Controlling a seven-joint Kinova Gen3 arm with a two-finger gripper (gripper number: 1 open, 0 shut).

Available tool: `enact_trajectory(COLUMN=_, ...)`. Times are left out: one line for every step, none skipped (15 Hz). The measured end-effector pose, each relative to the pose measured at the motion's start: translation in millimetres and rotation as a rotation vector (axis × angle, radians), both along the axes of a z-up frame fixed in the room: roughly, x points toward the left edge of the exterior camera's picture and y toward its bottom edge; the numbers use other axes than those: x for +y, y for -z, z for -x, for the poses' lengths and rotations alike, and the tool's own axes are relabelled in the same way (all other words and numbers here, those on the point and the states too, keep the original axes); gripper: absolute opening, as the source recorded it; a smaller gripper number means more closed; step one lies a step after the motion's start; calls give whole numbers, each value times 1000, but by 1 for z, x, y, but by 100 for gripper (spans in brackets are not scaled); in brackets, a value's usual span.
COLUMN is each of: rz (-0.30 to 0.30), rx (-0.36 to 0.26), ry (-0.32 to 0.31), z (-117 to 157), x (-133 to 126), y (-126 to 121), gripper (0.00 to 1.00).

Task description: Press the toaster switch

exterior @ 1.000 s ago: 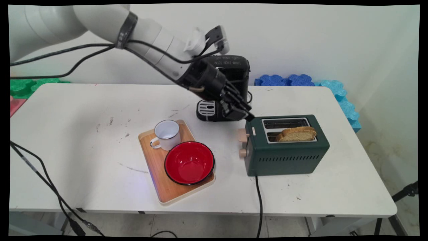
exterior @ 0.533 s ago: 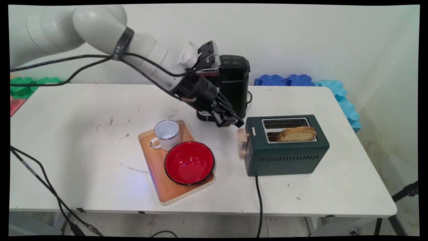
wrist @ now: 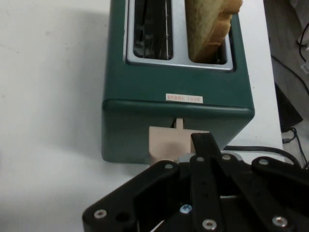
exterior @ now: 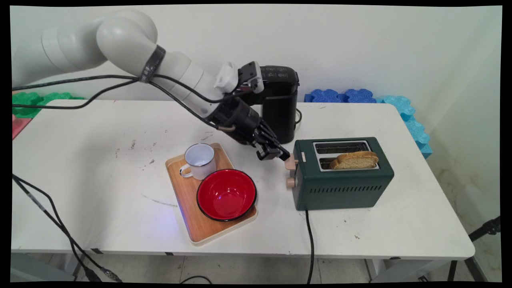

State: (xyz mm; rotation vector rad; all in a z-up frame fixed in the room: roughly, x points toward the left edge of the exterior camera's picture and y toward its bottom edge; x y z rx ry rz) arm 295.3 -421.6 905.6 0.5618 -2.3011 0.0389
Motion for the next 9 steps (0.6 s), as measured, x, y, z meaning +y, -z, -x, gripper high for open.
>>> enact_trajectory(rz=0, rx=0, ry=0, z=0, x=0, y=2, gripper=0)
enact_trajectory(rz=0, rx=1, ry=-1, z=1, x=-1, y=5, gripper=0)
enact_trajectory(rz=1, rx=2, ry=-2, z=2, x=-2, y=8, gripper=0)
enact_trajectory(rz=3, rx=3, ry=-4, z=3, x=-4, y=11, gripper=0)
enact_trajectory(rz=5, rx=5, ry=-5, z=4, x=-5, y=13, gripper=0)
enact_trajectory(rz=6, rx=6, ry=-6, z=4, x=-6, y=14, gripper=0)
enact_trajectory(rz=8, rx=7, ry=-7, z=5, x=-7, y=16, gripper=0)
enact_trajectory(rz=10, rx=9, ry=-8, z=6, x=-8, y=19, gripper=0)
enact_trajectory(rz=11, rx=11, ry=-10, z=7, x=-9, y=21, gripper=0)
